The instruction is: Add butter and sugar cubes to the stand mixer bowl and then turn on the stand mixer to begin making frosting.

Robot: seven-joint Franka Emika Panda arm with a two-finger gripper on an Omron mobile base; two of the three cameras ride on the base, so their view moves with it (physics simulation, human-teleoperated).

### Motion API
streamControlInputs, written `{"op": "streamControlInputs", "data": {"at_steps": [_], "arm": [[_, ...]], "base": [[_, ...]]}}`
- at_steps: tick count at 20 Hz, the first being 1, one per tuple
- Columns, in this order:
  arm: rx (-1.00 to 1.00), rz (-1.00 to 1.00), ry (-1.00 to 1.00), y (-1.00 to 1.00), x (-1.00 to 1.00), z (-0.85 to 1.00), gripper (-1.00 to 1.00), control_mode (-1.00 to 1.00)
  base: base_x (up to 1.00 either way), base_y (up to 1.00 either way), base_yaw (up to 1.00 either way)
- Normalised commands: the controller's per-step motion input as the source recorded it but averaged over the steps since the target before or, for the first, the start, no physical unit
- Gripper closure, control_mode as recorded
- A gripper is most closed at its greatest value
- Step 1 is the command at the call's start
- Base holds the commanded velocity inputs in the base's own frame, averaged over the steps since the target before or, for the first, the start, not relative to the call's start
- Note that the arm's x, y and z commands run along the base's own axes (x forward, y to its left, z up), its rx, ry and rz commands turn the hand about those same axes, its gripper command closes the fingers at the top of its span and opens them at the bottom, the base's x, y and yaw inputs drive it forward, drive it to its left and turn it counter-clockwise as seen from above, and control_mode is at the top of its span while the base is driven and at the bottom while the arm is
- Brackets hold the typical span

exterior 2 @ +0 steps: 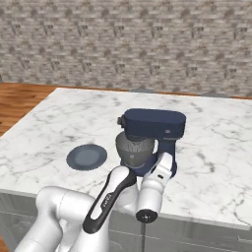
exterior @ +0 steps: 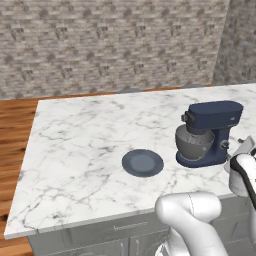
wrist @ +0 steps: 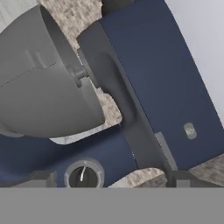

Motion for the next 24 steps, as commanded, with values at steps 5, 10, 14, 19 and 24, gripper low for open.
{"op": "streamControlInputs", "data": {"at_steps": [5,10,14,19,24], "arm": [[0.02,0.00,0.00,-0.05,0.13,-0.05,-1.00,-1.00],[0.00,0.00,0.00,0.06,0.00,-0.01,-1.00,-1.00],[0.00,0.00,0.00,0.09,0.00,-0.02,-1.00,-1.00],[0.00,0.00,0.00,0.01,0.01,0.00,-1.00,-1.00],[0.01,0.00,0.00,-0.01,0.00,0.00,-1.00,-1.00]], "base": [[0.00,0.00,0.00],[0.00,0.00,0.00],[0.00,0.00,0.00],[0.00,0.00,0.00],[0.00,0.00,0.00]]}}
